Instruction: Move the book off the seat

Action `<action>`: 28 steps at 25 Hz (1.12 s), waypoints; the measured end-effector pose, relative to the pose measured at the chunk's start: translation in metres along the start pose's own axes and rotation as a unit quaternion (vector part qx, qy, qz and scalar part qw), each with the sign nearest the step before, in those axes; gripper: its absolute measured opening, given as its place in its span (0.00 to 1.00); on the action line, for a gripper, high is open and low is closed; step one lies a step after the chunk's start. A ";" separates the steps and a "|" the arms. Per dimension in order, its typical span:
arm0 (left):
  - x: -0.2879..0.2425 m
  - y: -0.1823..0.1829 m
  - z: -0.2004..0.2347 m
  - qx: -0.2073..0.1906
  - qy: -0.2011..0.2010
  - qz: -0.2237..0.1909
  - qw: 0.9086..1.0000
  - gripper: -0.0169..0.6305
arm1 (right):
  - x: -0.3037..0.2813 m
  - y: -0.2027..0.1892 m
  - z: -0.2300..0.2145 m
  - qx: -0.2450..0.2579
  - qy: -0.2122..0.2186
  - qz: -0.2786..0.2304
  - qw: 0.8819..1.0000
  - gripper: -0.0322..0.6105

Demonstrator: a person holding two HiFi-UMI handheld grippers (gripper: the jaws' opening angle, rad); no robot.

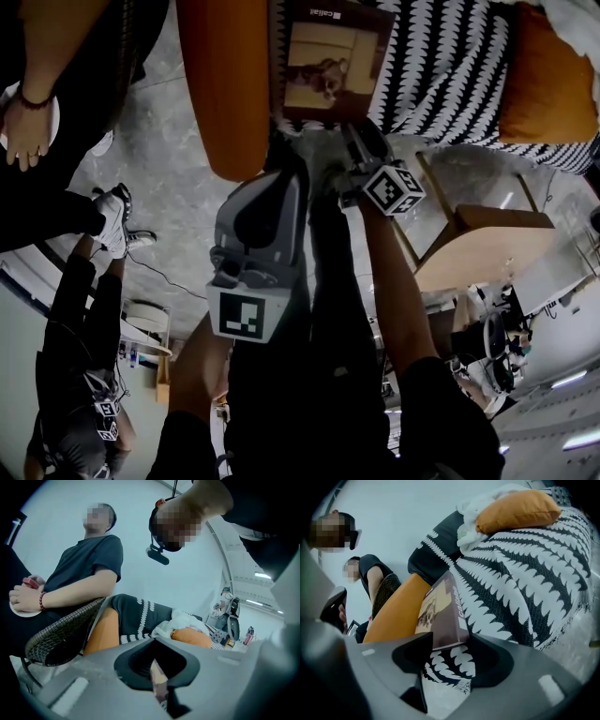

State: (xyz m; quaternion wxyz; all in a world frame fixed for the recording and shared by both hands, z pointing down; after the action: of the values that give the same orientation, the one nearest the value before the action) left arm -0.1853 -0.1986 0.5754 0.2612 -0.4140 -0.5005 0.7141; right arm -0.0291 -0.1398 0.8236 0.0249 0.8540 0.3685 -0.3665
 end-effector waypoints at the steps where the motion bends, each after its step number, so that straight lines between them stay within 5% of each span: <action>1: 0.001 0.000 0.001 0.002 0.000 -0.001 1.000 0.04 | -0.002 -0.001 0.000 -0.006 0.004 0.001 1.000 0.45; 14: -0.003 -0.005 0.004 0.009 -0.006 0.002 1.000 0.04 | -0.013 0.004 -0.002 -0.058 0.044 0.003 0.997 0.46; 22: 0.000 -0.005 0.001 0.009 -0.006 -0.001 1.000 0.04 | -0.006 0.008 0.001 -0.047 0.040 -0.004 0.998 0.42; 28: 0.004 -0.005 -0.002 0.015 -0.004 -0.003 1.000 0.04 | -0.010 0.017 0.029 -0.040 0.091 -0.007 0.995 0.38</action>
State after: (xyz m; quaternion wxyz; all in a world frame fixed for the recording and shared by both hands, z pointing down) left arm -0.1864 -0.1927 0.5781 0.2675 -0.4057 -0.4924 0.7221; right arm -0.0404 -0.1676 0.8046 0.0230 0.8795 0.3896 -0.2723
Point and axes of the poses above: the fingertips, and each gripper's own axes: x backward along the fingers, z to its left, y out of its top, the point moved 1 cm from there along x, backward along the fingers, and after that the axes turned 12 degrees about -x, right-handed, at the moved point
